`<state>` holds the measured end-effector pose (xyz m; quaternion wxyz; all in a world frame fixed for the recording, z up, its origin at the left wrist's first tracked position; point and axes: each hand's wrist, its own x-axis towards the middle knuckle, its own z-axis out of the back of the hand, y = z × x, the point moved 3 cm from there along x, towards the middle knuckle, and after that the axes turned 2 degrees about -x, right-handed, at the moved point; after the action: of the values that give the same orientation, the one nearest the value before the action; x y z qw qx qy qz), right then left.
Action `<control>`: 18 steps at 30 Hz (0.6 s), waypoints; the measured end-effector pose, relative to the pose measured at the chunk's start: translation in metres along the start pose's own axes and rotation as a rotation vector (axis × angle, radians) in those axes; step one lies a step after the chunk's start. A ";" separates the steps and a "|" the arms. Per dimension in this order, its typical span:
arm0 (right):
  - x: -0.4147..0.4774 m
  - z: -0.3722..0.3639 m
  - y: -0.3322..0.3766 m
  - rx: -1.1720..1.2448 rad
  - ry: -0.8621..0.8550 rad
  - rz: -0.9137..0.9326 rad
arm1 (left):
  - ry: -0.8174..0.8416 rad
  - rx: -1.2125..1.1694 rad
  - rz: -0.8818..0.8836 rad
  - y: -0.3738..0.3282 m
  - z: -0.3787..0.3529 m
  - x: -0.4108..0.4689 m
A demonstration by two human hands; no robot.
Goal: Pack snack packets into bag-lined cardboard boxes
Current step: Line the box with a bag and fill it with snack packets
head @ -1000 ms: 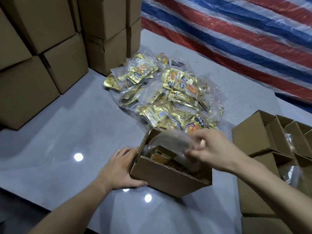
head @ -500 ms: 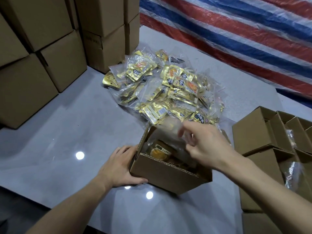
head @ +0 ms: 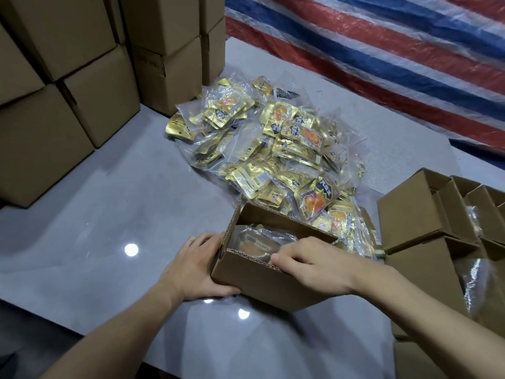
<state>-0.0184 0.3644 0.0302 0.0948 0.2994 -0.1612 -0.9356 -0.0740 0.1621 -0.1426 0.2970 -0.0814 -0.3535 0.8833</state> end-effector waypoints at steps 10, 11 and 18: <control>0.006 -0.005 0.008 0.242 0.286 -0.245 | 0.028 0.006 0.011 0.005 -0.005 0.001; 0.009 0.001 0.009 0.228 0.179 -0.220 | 0.029 0.008 0.013 0.006 -0.006 0.001; 0.043 -0.006 0.029 0.680 0.089 -0.225 | 0.029 0.018 -0.017 0.005 -0.004 0.002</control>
<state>-0.0467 0.3248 0.0132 -0.1070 0.3701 -0.4248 -0.8192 -0.0763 0.1628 -0.1486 0.3103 -0.0885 -0.3420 0.8826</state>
